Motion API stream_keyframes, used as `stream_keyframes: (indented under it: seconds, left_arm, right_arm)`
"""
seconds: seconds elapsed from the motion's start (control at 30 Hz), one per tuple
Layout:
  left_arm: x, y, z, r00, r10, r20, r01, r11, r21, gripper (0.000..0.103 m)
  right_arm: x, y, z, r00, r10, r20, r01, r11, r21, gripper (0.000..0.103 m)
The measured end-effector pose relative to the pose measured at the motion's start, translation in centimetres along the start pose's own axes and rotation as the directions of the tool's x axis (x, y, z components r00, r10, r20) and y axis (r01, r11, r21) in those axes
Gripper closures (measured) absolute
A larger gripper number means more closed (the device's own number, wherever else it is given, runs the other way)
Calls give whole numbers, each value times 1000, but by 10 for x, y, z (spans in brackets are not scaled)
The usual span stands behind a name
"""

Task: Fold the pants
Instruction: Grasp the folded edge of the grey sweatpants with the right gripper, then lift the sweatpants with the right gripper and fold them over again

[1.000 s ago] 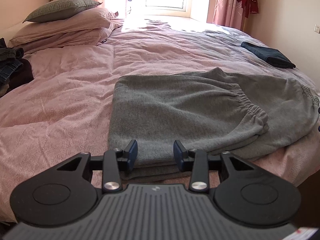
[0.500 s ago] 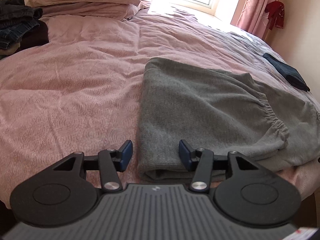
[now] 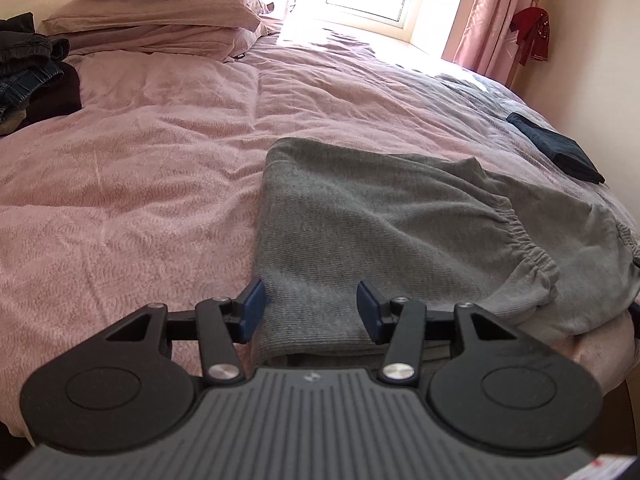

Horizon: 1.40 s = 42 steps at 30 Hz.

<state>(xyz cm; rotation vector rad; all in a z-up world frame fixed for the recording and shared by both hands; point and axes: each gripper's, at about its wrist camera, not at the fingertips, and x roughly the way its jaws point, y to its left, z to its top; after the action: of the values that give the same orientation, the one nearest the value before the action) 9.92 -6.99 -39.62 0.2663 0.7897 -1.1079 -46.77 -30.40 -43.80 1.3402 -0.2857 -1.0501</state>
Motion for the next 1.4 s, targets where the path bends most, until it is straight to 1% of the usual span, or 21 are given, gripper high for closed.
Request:
stream_keyframes:
  seconds: [0.1,0.23,0.33,0.4,0.43,0.5,0.57,0.67,0.7,0.77,0.83,0.9,0.93,0.97,1.03,1.07,1.17,1.2,1.3,1.33,1.4]
  left_arm:
    - [1,2,0,1000,0,-1,0,1000,-9,57]
    - [4,2,0,1000,6,-5,-6,1000,-6,57]
    - [7,1,-1,1000,10,-8,-10,1000,0,57]
    - [6,1,-1,1000,8,-5,-8,1000,10,57]
    - [5,2,-1,1000,4,-4,-4,1000,13,57]
    - [7,6,-2,1000,4,-10,-4,1000,4,57]
    - [12,11,-4,1000,-2,-26,1,1000,-22,57]
    - [16,16,-6,999,-20,-30,18,998,-59,57]
    - [15,17,-6,999,-25,-27,24,998,-59,57]
    - [13,20,-4,999,-30,-22,28,998,-63,58]
    - [9,27,0,1000,-22,-12,21,997,-76,59]
    - [3,37,3,1000,-8,-1,8,996,-93,59]
    - [0,43,4,1000,0,6,1,995,-102,60]
    - [-3,50,5,1000,10,12,-9,994,-110,61]
    - [-10,64,5,999,31,21,-28,991,-132,62]
    - [-13,72,4,999,37,24,-33,989,-146,62]
    - [-24,95,-3,998,49,27,-43,980,-192,62]
    - [-28,101,-5,998,52,29,-45,978,-205,62]
    - [-37,119,-13,998,55,32,-45,970,-239,62]
    - [-40,124,-16,998,54,32,-45,968,-248,62]
    - [-44,131,-20,998,49,31,-40,964,-262,62]
  right_arm:
    - [-5,-3,-3,1000,25,-7,-25,999,-19,45]
    - [-6,-1,-15,994,5,-108,-8,1000,-27,45]
    - [2,0,-23,996,-9,-93,4,999,-52,46]
    - [3,1,-22,998,25,-50,-25,1000,0,74]
    - [1,2,-22,998,45,-37,-45,999,8,78]
    - [-3,7,-25,996,83,-10,-83,996,-36,78]
    - [7,4,-27,1000,10,-30,-12,998,-62,78]
    - [12,-10,-26,999,23,-45,-21,999,29,79]
    - [9,-6,-25,999,22,-36,-22,999,24,84]
    - [6,11,-28,1000,-18,-12,17,998,-55,89]
    - [4,42,-34,992,-130,8,130,980,-154,91]
    - [8,83,-42,971,-234,47,237,925,-297,91]
    - [11,108,-50,962,-261,82,271,879,-393,91]
    - [14,134,-64,954,-273,124,298,813,-500,91]
    - [20,190,-105,948,-247,203,317,641,-699,92]
    - [30,216,-126,952,-211,222,303,548,-779,92]
    - [42,270,-219,974,-62,220,228,206,-952,91]
    - [44,280,-259,984,3,179,179,52,-983,91]
    - [36,270,-362,994,108,-13,18,-281,-960,91]
    - [37,257,-391,990,111,-83,-35,-379,-925,90]
    - [45,224,-445,981,62,-184,-124,-529,-839,89]
